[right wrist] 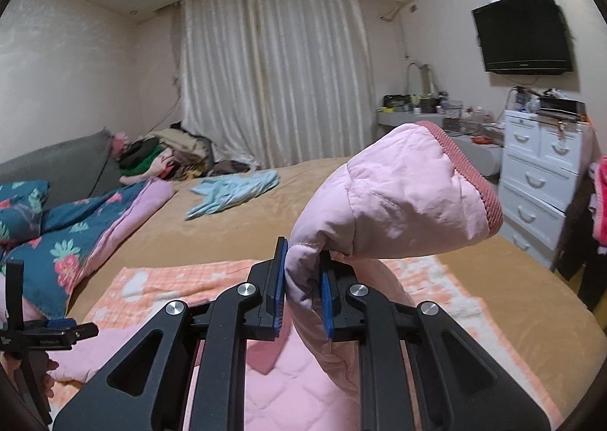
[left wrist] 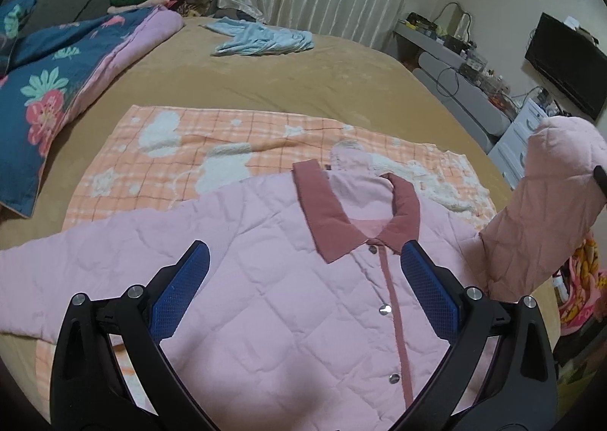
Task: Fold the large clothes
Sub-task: 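Lift the sleeve with the right tool and lay it across the jacket body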
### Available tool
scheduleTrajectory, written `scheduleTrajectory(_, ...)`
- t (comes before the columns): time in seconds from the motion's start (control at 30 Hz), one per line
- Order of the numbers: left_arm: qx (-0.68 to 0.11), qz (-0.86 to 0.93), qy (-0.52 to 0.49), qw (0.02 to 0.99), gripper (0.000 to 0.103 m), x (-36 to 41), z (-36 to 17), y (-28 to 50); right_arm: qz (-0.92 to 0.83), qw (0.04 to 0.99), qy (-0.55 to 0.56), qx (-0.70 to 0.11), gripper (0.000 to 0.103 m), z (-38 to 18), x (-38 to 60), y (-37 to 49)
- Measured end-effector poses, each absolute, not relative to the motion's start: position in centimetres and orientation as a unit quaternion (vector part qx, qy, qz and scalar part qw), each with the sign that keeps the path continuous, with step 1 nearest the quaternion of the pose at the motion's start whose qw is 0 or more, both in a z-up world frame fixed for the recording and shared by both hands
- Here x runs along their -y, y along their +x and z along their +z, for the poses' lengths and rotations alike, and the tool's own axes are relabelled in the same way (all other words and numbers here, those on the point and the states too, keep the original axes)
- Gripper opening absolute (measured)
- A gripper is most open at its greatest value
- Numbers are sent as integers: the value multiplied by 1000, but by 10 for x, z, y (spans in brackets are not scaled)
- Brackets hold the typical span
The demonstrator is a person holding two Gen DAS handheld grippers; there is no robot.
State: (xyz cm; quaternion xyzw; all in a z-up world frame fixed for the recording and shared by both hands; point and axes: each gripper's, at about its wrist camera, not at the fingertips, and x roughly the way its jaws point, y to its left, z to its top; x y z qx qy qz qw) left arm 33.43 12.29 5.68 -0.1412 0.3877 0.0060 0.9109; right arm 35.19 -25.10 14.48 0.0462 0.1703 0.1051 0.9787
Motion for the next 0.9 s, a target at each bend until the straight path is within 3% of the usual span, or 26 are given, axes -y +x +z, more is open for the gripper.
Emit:
scheduleTrajectory(0.4, -385, -11, -227, 894, 95, -168, 36, 322, 169, 964, -12, -203, 15, 93, 158, 364)
scheduleTrajectory(0.9, -393, -73, -325, 857, 95, -174, 4, 314, 263, 915, -117, -283, 18, -24, 48, 339)
